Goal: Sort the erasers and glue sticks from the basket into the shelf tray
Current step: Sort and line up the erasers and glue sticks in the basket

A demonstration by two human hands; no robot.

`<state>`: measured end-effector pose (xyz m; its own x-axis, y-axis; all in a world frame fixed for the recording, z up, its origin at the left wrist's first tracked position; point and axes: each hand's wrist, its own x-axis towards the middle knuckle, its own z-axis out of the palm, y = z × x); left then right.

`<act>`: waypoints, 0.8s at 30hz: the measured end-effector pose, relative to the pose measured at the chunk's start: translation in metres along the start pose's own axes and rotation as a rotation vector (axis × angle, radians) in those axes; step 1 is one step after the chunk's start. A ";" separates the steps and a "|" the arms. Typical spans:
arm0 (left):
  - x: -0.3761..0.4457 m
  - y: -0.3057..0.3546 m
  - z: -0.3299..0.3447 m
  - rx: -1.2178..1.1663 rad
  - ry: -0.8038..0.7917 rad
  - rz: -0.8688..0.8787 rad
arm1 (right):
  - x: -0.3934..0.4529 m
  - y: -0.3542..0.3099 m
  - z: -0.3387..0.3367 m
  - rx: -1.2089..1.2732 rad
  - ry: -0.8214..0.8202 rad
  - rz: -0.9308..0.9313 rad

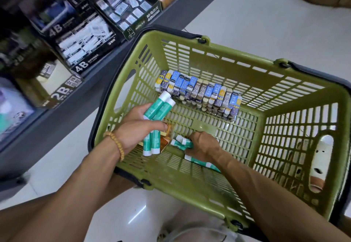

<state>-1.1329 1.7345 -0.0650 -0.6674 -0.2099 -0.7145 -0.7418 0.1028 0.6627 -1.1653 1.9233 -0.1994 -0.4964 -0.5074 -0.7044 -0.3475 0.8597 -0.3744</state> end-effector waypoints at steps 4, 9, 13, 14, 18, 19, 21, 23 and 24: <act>-0.002 0.002 0.001 -0.080 -0.004 0.023 | -0.008 0.018 -0.017 0.105 -0.114 0.029; -0.005 0.007 0.007 -0.222 0.005 0.047 | -0.025 0.035 -0.015 0.137 0.032 0.071; -0.003 0.011 0.004 -0.231 -0.003 0.075 | -0.023 0.026 -0.006 0.101 0.054 0.109; -0.001 0.011 0.002 -0.237 -0.002 0.076 | -0.020 0.024 -0.004 0.077 0.050 0.112; 0.003 0.006 -0.002 -0.233 -0.017 0.056 | -0.016 0.020 -0.006 0.029 0.018 0.103; 0.005 0.006 -0.004 -0.233 -0.016 0.047 | -0.017 0.019 -0.010 0.060 -0.001 0.091; 0.008 0.007 -0.005 -0.234 -0.028 0.036 | -0.022 0.018 -0.020 0.238 -0.012 0.053; 0.011 0.012 -0.006 -0.250 -0.039 0.038 | -0.027 0.023 -0.027 0.481 -0.006 0.079; 0.013 0.016 -0.006 -0.259 -0.050 0.043 | -0.033 0.024 -0.032 0.590 -0.008 0.133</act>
<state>-1.1528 1.7275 -0.0623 -0.7050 -0.1622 -0.6904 -0.6755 -0.1430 0.7234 -1.1831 1.9590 -0.1658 -0.4986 -0.3950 -0.7716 0.2185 0.8041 -0.5529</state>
